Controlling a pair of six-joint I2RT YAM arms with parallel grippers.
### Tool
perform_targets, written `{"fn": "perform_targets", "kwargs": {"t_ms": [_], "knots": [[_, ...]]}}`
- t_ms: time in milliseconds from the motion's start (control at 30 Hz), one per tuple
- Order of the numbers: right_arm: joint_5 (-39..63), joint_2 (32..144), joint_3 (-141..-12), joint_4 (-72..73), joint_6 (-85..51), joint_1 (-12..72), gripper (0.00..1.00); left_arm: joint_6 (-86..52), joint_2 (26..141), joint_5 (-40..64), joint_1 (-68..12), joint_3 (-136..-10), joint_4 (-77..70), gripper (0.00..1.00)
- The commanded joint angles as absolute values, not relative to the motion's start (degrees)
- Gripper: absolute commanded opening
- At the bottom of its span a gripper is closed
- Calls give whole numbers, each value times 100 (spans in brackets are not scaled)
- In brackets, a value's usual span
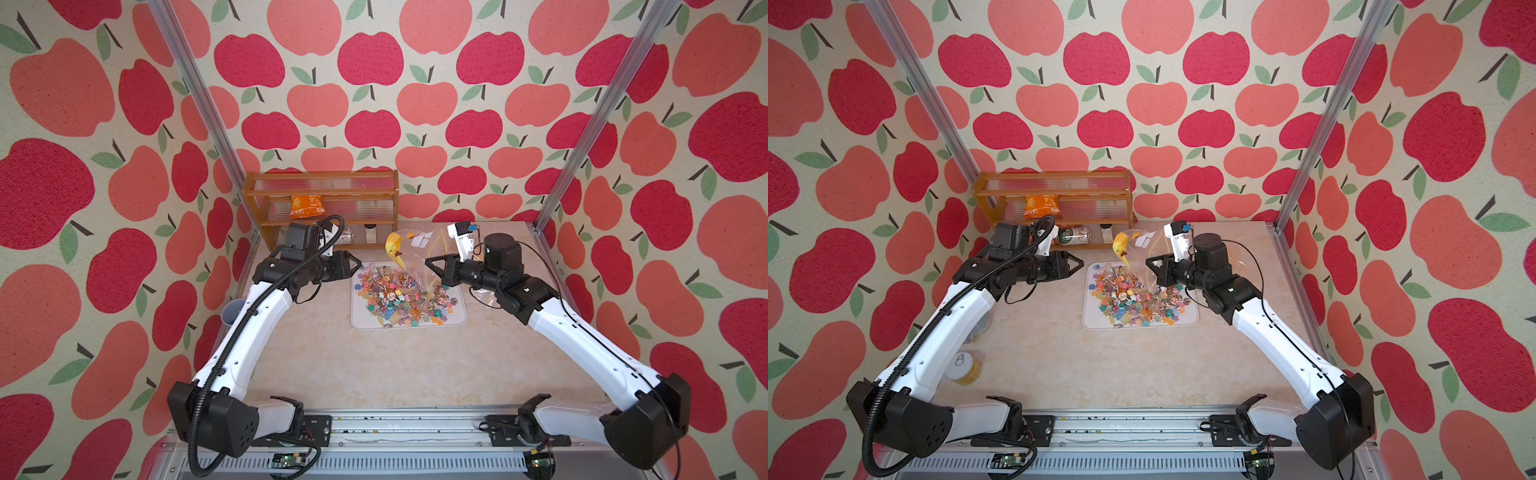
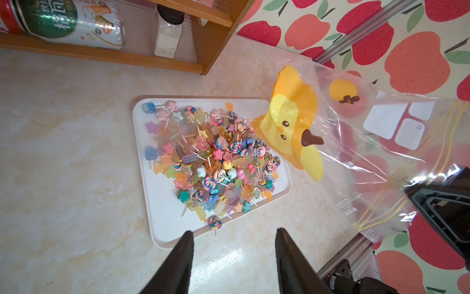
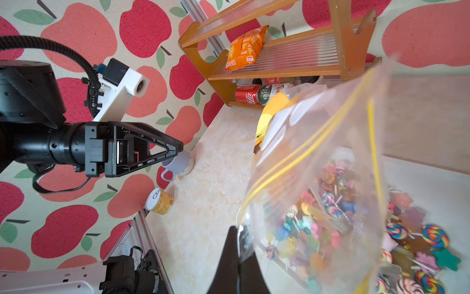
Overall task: Pour candies out of the ziploc bag
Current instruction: 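Pour the candies out of the ziploc bag onto the tray, then place the ziploc bag in the ziploc bag.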
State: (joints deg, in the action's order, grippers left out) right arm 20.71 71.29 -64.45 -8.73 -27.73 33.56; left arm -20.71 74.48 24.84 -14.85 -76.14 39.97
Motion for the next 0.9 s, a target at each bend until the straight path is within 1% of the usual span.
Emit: {"fn": "perform_targets", "kwargs": {"t_ms": [0,100,200,300,400,867], "knots": [[1829,6964,-6613,-1135,-2611,3139,0,-2101,7341,2576,-1450,-7469,3899,47],[1823,6935,-6589,-1161,-2619,2987,0,-2092,7296,2586,-1451,-7428,3911,45],[1812,6935,-6561,-1167,-2645,2881,0,-2068,7219,2546,-1446,-7382,3911,45],[1795,6960,-6571,-1201,-2646,2808,0,-2044,7173,2540,-1434,-7383,3920,49],[1754,7005,-6647,-1356,-2600,2682,0,-2043,7138,2524,-1433,-7374,3913,51],[1831,7245,-7086,-1801,-2429,1725,0,-2031,6740,2477,-1382,-7116,3806,54]]}}
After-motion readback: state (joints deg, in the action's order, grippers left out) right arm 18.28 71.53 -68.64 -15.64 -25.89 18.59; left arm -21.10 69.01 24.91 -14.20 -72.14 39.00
